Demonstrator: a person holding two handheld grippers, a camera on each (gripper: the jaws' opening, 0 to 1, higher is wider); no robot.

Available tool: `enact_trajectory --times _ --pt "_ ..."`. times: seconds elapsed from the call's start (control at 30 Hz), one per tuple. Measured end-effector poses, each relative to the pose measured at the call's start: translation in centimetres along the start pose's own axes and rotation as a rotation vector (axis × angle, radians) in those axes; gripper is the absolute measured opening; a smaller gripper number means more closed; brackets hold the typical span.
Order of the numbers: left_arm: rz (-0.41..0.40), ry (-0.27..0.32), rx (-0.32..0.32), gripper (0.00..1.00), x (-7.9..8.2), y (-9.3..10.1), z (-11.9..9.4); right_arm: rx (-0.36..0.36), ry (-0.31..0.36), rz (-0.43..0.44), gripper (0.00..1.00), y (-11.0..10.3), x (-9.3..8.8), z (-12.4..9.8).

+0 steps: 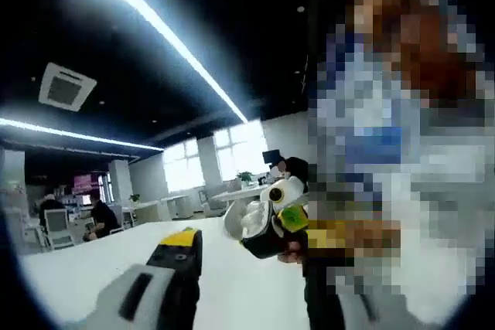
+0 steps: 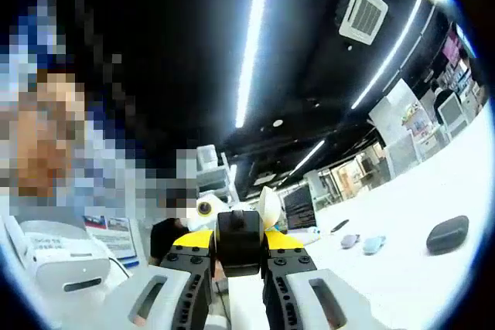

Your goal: Pick up the earbuds from the table and place the earbuds into the earbud case

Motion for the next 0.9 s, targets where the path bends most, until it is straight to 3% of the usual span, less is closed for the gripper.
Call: enact_trajectory --times 0.27,0.47,0.63,0.8,0.9 --pt "0.063 -0.052 -0.056 0.49 0.1 0.7 1.0 0.009 -0.01 -0.005 0.21 -0.1 0.1 -0.1" --pt "0.114 -0.047 -0.054 0.42 0.2 0.5 1.0 0.019 -0.002 0.028 0.21 -0.3 0.2 -0.1" --pt "0.216 -0.071 -0.046 0.42 0.6 0.6 1.1 -0.002 0.004 0.034 0.21 -0.1 0.0 -0.1" --pt "0.382 -0.096 -0.047 0.39 0.6 1.1 1.3 -0.033 0.016 0.058 0.21 0.6 0.0 -0.3" --pt "0.42 -0.119 -0.057 0.34 0.4 1.8 1.4 -0.045 0.031 0.078 0.21 0.8 0.0 -0.4"
Point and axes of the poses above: the point that each gripper's makers call its tool centre point, and the gripper's own axes: z roughly forward along the fingers, y roughly to its right, x roughly out of its top, the point moved 6 cm from there along -z, roughly backward along the fingers, and after that the axes turned 15 degrees about y, right-handed, at the moved point
